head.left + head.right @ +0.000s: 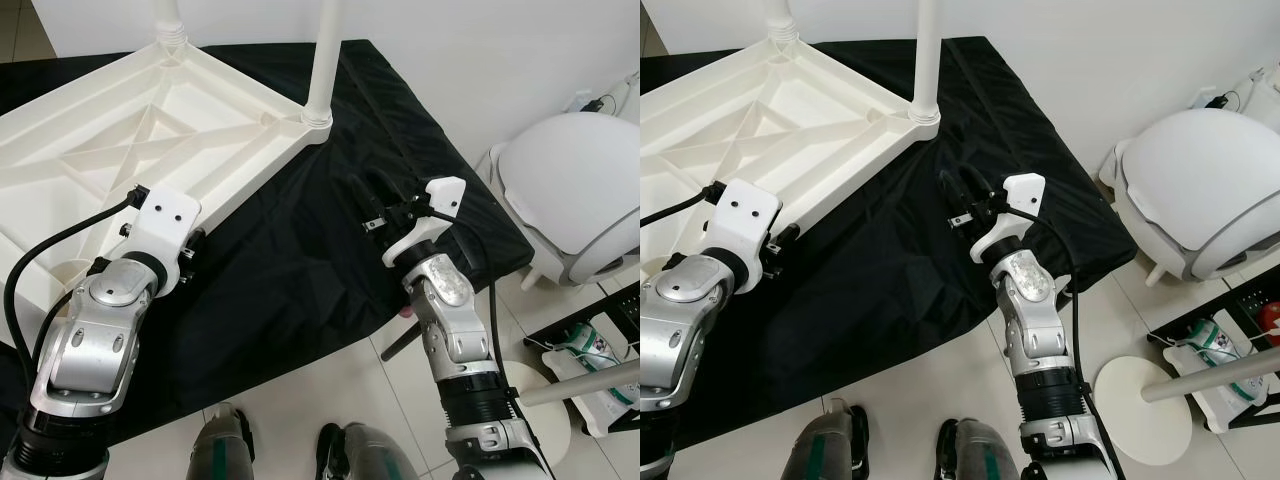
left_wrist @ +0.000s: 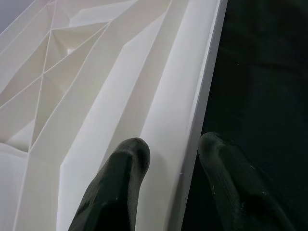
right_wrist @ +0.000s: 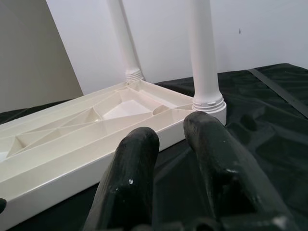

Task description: Building children table

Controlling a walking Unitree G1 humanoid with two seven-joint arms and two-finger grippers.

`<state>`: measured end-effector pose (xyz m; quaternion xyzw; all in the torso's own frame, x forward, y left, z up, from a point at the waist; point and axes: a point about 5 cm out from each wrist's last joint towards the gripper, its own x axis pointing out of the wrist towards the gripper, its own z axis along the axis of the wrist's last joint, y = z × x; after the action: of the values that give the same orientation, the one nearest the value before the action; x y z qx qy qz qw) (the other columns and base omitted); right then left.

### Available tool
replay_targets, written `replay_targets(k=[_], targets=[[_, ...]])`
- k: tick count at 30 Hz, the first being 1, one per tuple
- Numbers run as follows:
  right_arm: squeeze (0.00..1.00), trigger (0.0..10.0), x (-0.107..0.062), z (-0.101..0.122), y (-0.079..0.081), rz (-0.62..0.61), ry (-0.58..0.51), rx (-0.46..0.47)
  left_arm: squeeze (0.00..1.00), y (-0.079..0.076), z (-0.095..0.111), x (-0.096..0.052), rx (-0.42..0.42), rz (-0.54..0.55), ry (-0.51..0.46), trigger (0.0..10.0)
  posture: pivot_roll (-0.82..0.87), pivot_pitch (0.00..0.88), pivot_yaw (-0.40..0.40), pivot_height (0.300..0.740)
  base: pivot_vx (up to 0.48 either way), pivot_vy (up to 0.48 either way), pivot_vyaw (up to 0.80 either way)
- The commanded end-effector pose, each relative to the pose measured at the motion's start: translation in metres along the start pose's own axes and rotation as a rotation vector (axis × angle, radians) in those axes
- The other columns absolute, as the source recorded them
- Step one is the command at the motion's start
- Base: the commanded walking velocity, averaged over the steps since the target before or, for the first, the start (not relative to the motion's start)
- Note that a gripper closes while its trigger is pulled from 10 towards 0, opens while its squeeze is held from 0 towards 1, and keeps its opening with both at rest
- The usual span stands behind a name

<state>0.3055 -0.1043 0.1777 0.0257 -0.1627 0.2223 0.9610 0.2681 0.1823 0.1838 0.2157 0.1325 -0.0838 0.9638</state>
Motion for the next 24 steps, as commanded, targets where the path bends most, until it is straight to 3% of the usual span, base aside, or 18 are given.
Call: replay_targets(k=[1,3,8,15,24], targets=[[0.0,10.0,-0.004,-0.001,-0.005,-0.019,0.016,-0.005,0.0,-0.002,-0.003,0.0,-0.022,-0.031,0.006,10.0,0.06,0.068,-0.064,0.74,0.0,0.0,0.0],[0.0,10.0,-0.004,-0.001,-0.006,-0.018,0.019,-0.008,0.0,0.0,-0.005,-0.001,-0.031,-0.039,0.014,10.0,0.06,0.07,-0.066,0.74,0.0,0.0,0.0],[0.0,10.0,-0.003,0.002,-0.005,-0.005,0.02,-0.013,0.0,0.003,-0.023,0.0,0.065,-0.044,0.109,10.0,0.06,0.066,-0.066,0.74,0.0,0.0,0.0],[0.0,10.0,-0.003,0.005,-0.004,0.032,0.022,-0.001,0.0,0.003,-0.025,0.001,0.083,-0.05,0.135,10.0,0.06,0.065,-0.063,0.74,0.0,0.0,0.0],[0.0,10.0,-0.024,-0.007,0.017,0.27,0.142,0.023,0.0,0.009,-0.03,0.008,0.073,-0.034,0.183,10.0,0.04,0.065,-0.051,0.74,0.0,0.0,0.0]])
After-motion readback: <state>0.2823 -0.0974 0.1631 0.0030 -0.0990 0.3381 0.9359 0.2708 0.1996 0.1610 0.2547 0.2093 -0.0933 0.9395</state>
